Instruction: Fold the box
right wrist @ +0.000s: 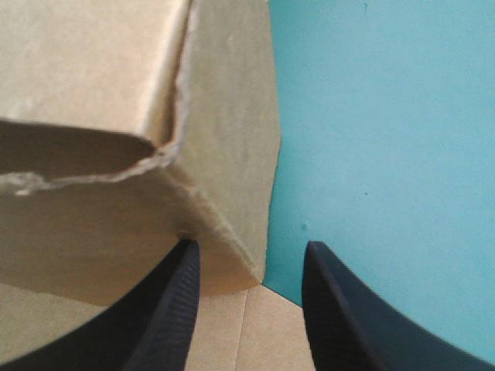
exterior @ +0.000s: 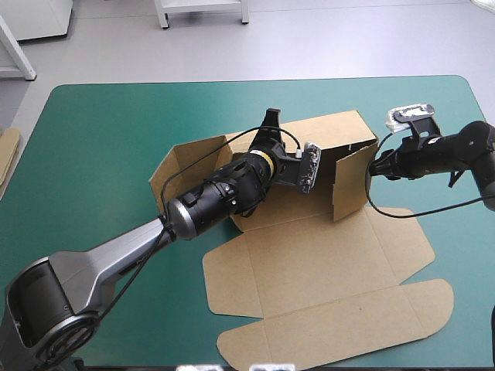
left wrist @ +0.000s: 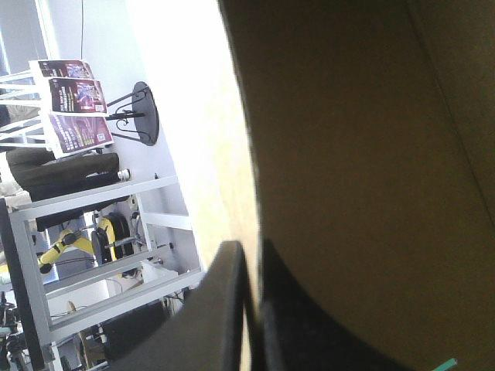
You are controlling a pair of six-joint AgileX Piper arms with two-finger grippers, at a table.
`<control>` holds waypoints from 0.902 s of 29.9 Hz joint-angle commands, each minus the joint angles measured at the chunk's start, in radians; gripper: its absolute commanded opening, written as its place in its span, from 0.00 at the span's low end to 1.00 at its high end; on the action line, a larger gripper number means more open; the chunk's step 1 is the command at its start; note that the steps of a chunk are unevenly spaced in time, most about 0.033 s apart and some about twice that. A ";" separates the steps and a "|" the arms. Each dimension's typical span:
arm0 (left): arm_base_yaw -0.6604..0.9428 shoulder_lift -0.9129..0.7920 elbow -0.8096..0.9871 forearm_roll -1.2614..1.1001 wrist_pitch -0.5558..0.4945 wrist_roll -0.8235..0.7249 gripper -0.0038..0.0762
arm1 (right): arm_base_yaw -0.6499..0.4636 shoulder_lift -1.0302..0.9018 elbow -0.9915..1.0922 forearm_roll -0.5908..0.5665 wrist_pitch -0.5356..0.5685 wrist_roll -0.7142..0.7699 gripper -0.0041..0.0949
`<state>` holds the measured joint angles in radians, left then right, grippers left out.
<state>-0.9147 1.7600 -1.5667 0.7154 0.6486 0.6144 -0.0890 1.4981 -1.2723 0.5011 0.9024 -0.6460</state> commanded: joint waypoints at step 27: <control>-0.014 -0.036 -0.017 -0.017 -0.059 -0.016 0.04 | -0.003 0.012 -0.017 0.364 -0.051 -0.389 0.56</control>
<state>-0.9147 1.7607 -1.5667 0.7154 0.6414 0.6053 -0.0890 1.5429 -1.2670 0.7807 0.8787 -1.0017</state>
